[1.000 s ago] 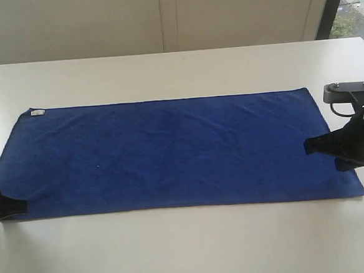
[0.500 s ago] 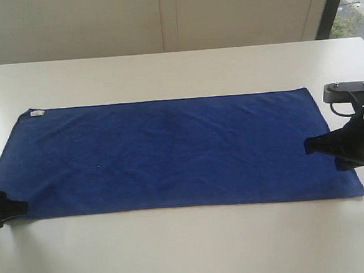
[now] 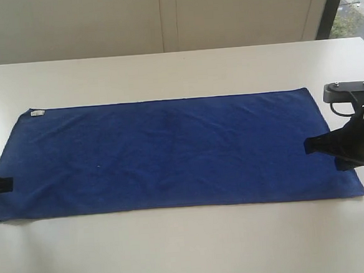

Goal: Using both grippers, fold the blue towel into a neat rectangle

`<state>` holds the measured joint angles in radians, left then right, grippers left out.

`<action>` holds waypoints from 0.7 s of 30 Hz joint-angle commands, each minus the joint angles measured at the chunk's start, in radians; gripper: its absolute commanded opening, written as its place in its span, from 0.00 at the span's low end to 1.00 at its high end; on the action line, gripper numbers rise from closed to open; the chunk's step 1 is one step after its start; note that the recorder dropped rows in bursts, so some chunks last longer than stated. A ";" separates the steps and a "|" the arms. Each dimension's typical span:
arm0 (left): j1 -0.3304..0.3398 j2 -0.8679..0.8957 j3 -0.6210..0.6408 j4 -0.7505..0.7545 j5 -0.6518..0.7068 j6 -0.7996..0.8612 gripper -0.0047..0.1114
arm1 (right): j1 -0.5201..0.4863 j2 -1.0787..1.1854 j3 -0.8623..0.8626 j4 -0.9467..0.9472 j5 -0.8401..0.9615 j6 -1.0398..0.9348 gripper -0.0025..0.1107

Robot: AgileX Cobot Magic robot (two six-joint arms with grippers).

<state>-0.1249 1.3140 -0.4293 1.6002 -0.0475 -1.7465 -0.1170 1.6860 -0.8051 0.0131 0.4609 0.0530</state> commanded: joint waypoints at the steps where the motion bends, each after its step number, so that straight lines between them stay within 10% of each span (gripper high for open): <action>1: 0.000 0.026 0.006 -0.005 -0.013 -0.009 0.53 | -0.002 -0.008 0.003 -0.002 -0.009 0.004 0.02; 7: 0.000 0.100 0.006 -0.011 -0.067 -0.006 0.50 | -0.002 -0.008 0.003 -0.002 -0.014 0.004 0.02; 17: 0.000 0.163 -0.013 -0.015 -0.020 -0.004 0.05 | -0.002 -0.008 0.003 -0.002 -0.014 0.004 0.02; 21: 0.000 0.163 -0.013 -0.015 0.034 -0.007 0.04 | -0.002 -0.008 0.003 -0.002 -0.014 0.004 0.02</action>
<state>-0.1249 1.4765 -0.4391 1.5857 -0.0586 -1.7486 -0.1170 1.6860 -0.8051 0.0131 0.4547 0.0530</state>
